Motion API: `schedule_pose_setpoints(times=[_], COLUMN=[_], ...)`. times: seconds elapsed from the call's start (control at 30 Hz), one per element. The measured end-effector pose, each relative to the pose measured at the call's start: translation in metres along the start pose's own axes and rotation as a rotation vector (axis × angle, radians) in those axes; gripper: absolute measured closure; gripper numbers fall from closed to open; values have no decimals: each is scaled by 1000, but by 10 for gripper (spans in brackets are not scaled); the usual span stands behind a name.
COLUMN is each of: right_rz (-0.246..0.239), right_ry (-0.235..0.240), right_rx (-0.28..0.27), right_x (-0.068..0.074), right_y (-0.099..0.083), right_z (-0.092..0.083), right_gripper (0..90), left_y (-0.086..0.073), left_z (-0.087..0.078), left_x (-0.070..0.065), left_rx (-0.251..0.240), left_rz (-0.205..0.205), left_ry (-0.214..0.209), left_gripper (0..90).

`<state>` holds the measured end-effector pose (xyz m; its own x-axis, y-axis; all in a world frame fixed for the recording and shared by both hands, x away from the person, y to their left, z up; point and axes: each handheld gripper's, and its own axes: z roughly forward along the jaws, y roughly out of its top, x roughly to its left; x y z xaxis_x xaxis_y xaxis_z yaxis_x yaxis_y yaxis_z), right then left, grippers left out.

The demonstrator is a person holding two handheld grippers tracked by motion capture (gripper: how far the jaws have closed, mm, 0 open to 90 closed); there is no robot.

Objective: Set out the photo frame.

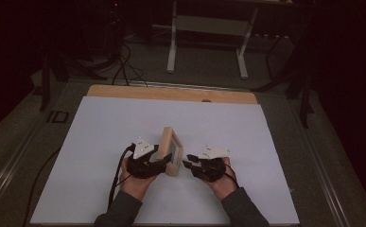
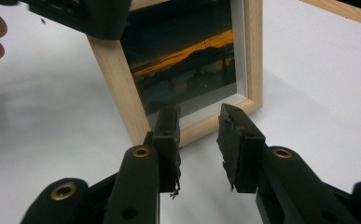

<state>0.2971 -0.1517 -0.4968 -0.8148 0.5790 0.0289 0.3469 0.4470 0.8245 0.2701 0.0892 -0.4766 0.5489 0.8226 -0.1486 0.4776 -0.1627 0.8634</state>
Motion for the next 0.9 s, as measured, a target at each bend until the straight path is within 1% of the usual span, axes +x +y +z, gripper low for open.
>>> schedule_pose_setpoints(times=[0.27,0.37,0.57,0.63,0.67,0.8,0.83,0.87,0.9], right_rz=[3,1,1,3,4,4,12,12,12], right_ry=[1,3,3,1,0,-3,-6,-6,-7], right_rx=[-7,-9,-8,-10,-11,-10,-12,-12,-15], right_x=[-1,-1,-1,-2,-2,-4,-6,-6,-7], right_y=[1,2,3,3,3,3,3,3,3], right_z=[-2,-1,-1,-2,-2,-3,-4,-4,-4], right_gripper=[676,675,673,673,673,673,672,672,673], left_y=[1,2,2,3,3,4,5,5,5], left_z=[-1,-2,-3,-3,-3,-2,-2,-2,-1], left_x=[2,5,8,11,13,14,15,15,18], left_rx=[8,8,12,12,13,17,18,18,24], left_rz=[-15,-23,-26,-33,-39,-32,-41,-41,-51], left_ry=[-2,6,-2,-4,-12,-19,-31,-31,-53], left_gripper=[461,504,523,554,562,565,571,576,585])
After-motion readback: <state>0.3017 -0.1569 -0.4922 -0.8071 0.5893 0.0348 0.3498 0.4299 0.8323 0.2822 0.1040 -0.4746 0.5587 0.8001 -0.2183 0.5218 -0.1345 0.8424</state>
